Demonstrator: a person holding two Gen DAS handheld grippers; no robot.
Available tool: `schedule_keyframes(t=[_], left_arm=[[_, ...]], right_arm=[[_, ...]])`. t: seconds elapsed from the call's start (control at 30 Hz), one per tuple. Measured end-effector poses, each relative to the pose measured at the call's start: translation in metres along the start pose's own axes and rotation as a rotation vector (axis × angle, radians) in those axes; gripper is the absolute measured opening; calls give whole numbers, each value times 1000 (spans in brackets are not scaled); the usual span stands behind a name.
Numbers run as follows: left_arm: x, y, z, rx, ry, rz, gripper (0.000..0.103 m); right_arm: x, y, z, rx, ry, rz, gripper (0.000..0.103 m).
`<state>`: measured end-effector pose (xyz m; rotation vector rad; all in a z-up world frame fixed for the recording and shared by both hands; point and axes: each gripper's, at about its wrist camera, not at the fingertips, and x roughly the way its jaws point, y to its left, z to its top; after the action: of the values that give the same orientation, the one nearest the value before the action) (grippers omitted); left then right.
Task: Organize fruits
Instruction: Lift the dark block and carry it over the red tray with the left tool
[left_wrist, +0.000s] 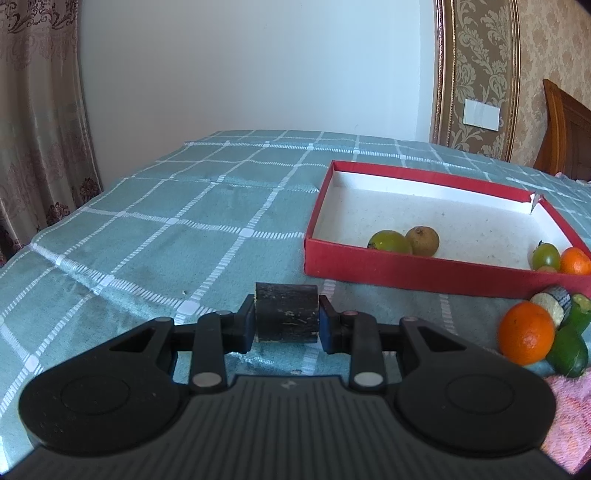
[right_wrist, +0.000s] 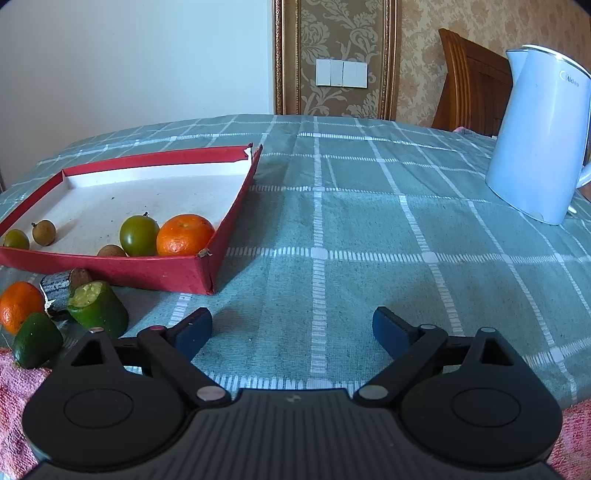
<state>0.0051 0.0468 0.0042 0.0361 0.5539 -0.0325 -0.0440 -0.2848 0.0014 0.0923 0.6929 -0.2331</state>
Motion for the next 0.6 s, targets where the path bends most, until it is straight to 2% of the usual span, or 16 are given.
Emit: schedule_keyframes(t=[0.2,0.6], left_arm=[[-2,-5,6,14,-4,16,30],[-2,-32,33,75,-36,23,31]], right_arm=[[2,-1,1,9,10,-12,100],[5,0,1,8,15,-6,102]])
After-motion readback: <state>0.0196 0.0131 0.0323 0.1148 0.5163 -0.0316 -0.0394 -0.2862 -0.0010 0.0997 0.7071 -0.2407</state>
